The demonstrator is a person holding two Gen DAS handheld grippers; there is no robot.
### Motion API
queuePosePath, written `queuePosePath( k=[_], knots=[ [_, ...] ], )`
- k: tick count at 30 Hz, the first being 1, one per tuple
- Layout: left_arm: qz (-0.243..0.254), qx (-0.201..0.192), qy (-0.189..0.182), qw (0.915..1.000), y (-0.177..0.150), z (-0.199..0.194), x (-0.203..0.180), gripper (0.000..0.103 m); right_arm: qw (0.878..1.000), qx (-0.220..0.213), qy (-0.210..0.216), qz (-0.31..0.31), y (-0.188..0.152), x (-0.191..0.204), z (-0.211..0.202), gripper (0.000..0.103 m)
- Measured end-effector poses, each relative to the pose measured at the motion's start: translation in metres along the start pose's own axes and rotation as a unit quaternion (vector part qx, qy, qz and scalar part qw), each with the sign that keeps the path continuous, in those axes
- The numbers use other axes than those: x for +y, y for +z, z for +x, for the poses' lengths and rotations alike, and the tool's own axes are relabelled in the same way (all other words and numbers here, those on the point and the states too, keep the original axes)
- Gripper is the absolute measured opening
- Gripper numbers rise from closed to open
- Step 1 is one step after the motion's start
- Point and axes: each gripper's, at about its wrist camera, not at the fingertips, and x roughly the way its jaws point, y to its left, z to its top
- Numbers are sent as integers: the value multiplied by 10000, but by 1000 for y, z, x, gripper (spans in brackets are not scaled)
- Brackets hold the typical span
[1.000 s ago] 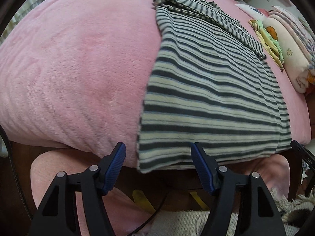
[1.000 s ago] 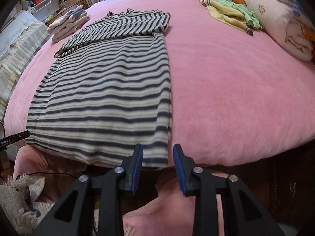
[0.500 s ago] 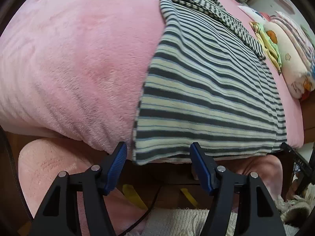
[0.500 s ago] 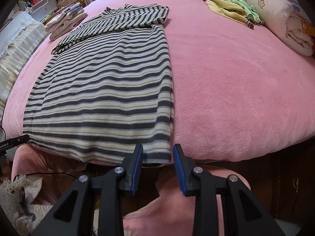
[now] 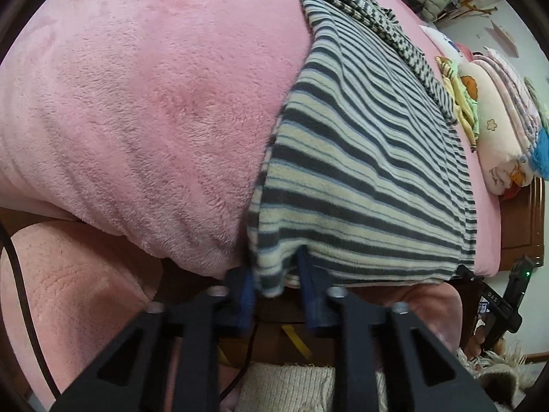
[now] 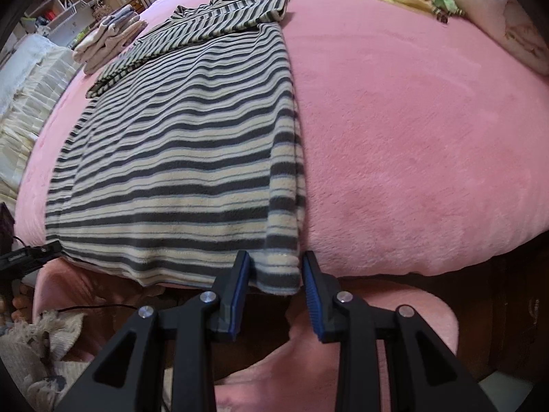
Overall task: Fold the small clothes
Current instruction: 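Grasp the hem with both tools and lift it toward the collar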
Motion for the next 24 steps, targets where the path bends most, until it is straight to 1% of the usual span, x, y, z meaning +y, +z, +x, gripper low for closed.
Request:
queuePosePath(
  k=[2,3,6,9,11,14,17,21,24],
  knots=[
    [114,-51,80,9999,0,-2,-5,9,10000,-7,16,-20,0,2,-1,11],
    [168,-69,100,9998,1,-4,-9,8,10000,-26,1,-39,-1,3,-3,9],
    [358,-159,115,9992,1,-14,-21,7,9999,-95,-14,-140,-1,7,-10,8],
    [460,-363,-34,9983,5,-31,-34,7,9992,-271,-45,-282,-1,12,-25,7],
    [442,-580,-194,9971,10,-47,-41,7,9987,-407,-36,-317,2,13,-36,7],
    [358,-891,-447,9944,19,-73,-50,7,9970,-692,95,-336,10,15,-61,7],
    [325,-1257,-573,9899,32,-99,-64,7,9934,-1034,203,-451,23,21,-89,7],
    [291,-1699,-616,9831,55,-131,-83,7,9870,-1461,278,-607,48,30,-120,7],
    [103,-1936,-683,9786,79,-150,-91,7,9830,-1694,233,-669,80,37,-136,7]
  ],
)
